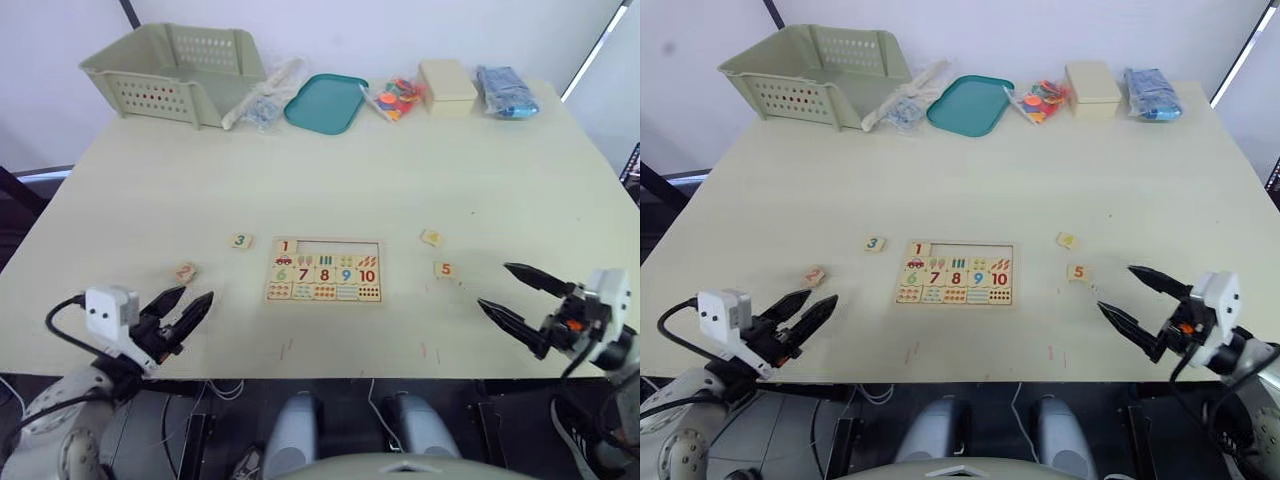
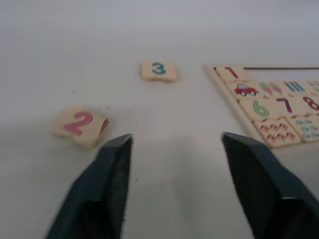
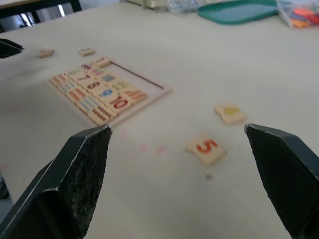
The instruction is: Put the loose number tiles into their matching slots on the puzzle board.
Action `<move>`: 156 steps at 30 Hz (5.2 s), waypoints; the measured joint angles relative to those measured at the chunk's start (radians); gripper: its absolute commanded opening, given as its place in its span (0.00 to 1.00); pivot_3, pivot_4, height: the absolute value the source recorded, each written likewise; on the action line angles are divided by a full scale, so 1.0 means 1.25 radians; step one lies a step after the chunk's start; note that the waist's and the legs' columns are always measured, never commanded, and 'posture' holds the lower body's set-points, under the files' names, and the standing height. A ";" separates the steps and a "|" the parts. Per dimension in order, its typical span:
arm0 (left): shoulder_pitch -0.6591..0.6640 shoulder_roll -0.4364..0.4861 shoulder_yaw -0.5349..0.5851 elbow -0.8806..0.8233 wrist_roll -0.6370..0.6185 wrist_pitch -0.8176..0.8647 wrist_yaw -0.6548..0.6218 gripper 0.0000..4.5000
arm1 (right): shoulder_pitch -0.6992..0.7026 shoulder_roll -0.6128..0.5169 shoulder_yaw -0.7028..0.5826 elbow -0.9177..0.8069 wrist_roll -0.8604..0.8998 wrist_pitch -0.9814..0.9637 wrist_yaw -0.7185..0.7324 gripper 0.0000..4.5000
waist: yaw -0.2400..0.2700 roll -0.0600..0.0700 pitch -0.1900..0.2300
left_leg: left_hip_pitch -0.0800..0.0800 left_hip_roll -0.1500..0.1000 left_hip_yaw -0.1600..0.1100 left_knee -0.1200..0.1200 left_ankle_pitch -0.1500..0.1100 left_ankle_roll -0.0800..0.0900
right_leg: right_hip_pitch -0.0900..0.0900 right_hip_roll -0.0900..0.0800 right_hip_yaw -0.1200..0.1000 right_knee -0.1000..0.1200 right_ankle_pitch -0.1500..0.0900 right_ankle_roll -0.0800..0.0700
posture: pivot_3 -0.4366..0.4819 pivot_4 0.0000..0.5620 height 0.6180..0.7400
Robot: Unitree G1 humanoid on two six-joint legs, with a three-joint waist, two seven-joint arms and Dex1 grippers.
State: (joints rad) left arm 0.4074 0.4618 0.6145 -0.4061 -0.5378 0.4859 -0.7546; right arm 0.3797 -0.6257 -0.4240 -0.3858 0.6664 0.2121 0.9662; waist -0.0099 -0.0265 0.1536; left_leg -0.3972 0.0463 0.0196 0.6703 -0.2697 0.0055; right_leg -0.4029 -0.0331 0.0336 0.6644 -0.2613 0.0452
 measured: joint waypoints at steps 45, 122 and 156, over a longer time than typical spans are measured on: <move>-0.438 0.459 -0.270 0.605 0.157 -0.094 -0.342 0.99 | -0.055 -0.144 0.047 -0.260 0.135 0.107 0.093 1.00 | 0.000 0.001 -0.001 | -0.001 0.001 0.000 0.000 0.000 0.000 | 0.000 0.000 -0.001 0.000 0.000 0.000 | 0.48 0.27 1.00; -0.353 0.385 -0.252 0.412 0.167 -0.007 -0.152 0.43 | -0.095 -0.113 0.120 -0.264 0.089 0.103 0.060 1.00 | 0.015 0.001 -0.001 | 0.000 0.000 0.000 0.000 0.000 0.000 | 0.000 0.000 -0.001 0.000 0.000 0.000 | 0.48 0.27 1.00; -0.339 -0.008 -0.154 -0.329 0.094 0.861 0.437 0.43 | -0.040 -0.115 0.080 -0.259 0.106 0.072 0.096 1.00 | 0.017 0.000 -0.001 | 0.000 0.000 -0.004 0.000 0.000 0.000 | 0.000 0.000 0.000 0.000 0.000 0.000 | 0.48 0.27 1.00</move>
State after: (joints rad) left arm -0.0158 0.4515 0.4224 -0.8179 -0.4198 1.5626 -0.2085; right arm 0.3291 -0.7689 -0.3245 -0.7099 0.7983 0.3019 1.0865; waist 0.0119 -0.0260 0.1519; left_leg -0.3972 0.0457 0.0145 0.6704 -0.2697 0.0054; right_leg -0.4024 -0.0332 0.0333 0.6642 -0.2611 0.0453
